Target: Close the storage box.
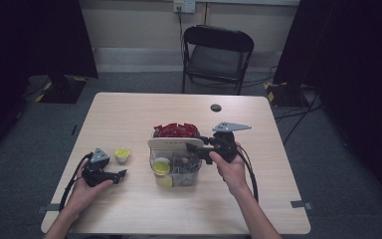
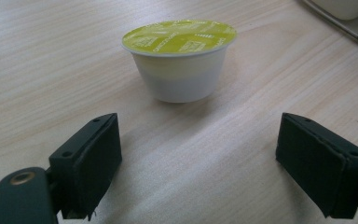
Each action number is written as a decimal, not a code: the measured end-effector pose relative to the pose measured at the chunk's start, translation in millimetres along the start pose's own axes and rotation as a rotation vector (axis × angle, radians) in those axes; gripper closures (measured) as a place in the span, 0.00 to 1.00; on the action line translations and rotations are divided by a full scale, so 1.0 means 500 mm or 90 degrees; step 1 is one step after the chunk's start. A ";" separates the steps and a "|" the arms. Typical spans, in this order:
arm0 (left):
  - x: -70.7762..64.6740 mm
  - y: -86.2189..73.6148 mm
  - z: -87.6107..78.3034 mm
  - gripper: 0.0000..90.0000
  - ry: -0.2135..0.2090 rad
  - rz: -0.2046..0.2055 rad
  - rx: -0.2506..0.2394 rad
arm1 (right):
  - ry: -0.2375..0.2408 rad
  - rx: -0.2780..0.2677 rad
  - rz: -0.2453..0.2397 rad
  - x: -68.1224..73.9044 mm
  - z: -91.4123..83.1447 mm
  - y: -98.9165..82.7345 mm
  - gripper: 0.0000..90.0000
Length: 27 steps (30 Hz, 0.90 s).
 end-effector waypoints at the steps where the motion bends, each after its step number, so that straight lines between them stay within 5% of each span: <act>1: 0.000 0.000 0.000 0.15 0.000 0.001 0.000 | 0.000 0.000 0.000 0.000 0.000 0.000 0.50; 27: 0.001 0.001 0.002 0.14 -0.003 -0.003 0.000 | 0.002 0.006 0.003 0.011 -0.009 -0.024 0.36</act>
Point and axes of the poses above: each handheld gripper's, and its own axes: z roughly forward along the jaws, y roughly out of its top, x roughly to its left, the point moved 10 cm from there along z, roughly forward along the jaws, and after that the axes turned 2 degrees about y, right-handed, at the moved point
